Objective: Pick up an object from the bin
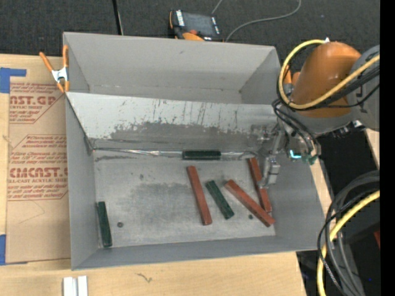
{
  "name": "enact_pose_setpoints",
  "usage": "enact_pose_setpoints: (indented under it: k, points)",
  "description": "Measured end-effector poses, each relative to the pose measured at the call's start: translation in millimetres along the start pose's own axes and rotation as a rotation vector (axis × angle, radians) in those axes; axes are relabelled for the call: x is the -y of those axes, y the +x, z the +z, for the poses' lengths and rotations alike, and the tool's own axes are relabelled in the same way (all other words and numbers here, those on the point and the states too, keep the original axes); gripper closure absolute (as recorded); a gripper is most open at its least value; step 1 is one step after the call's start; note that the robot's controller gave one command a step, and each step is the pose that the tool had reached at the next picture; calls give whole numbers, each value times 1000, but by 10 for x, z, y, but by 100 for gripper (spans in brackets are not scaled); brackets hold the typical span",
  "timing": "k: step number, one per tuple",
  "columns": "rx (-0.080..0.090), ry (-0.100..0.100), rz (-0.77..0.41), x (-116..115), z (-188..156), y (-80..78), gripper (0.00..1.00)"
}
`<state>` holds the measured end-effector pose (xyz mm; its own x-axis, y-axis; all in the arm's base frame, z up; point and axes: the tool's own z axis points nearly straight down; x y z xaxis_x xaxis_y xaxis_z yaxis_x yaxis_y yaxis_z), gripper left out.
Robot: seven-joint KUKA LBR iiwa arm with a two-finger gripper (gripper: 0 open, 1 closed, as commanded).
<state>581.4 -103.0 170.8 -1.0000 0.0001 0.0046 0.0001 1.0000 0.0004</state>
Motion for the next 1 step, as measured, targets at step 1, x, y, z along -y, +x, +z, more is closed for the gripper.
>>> enact_pose_setpoints:
  k: [1]
  points:
    - [-1,-2,219,-267,1044,339,0]
